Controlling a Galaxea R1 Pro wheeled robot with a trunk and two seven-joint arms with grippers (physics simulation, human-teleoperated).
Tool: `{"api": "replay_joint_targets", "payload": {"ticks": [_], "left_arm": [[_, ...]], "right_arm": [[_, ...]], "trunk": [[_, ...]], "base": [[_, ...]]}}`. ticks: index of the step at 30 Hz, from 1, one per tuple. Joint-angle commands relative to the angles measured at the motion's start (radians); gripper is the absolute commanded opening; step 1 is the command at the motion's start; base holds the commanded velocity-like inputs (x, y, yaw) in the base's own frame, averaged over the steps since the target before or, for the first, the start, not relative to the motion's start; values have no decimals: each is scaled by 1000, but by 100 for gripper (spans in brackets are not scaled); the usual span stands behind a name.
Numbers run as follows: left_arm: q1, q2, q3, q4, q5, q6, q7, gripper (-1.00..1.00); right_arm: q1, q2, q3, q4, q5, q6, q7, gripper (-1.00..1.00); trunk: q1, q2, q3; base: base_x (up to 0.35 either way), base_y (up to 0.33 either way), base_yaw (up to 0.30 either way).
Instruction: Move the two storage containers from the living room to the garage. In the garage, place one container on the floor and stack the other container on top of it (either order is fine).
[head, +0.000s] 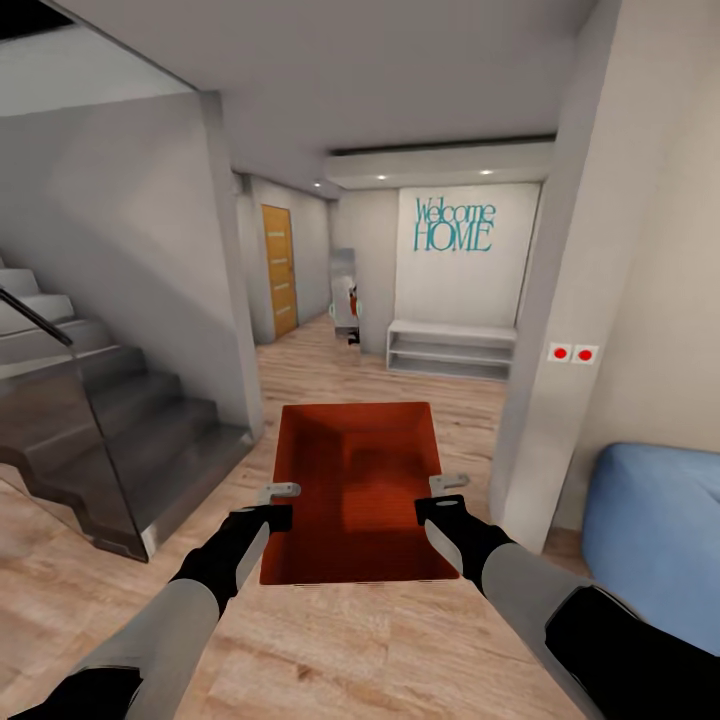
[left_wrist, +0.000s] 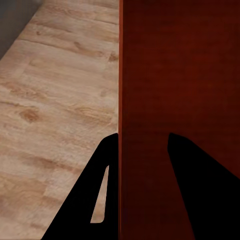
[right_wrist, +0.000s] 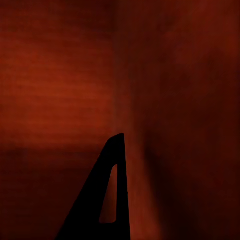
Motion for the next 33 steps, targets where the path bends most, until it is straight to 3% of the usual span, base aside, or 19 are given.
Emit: {"api": "replay_joint_targets", "payload": {"ticks": [1, 25, 26, 31, 33], "left_arm": [[0, 0, 5, 0, 22, 4, 7, -100], [0, 0, 5, 0, 22, 4, 7, -100], [0, 0, 3, -7, 3, 3, 7, -100], [0, 0, 5, -7, 2, 2, 7, -100], [0, 0, 6, -7, 2, 2, 8, -100]], "right_arm": [[-1, -17, -25, -4, 28, -68, -61, -100], [-1, -17, -25, -4, 27, -68, -60, -100], [-1, -1, 4, 3, -5, 1, -11, -100], [-1, -2, 8, 0, -2, -2, -7, -100], [-1, -8, 21, -5, -22, -15, -8, -100]], "trunk": [[1, -1, 0], [1, -1, 0], [1, -1, 0], [1, -1, 0], [1, -1, 0]], "base": [[322, 0, 0], [322, 0, 0], [0, 0, 0], [0, 0, 0], [0, 0, 0]]}}
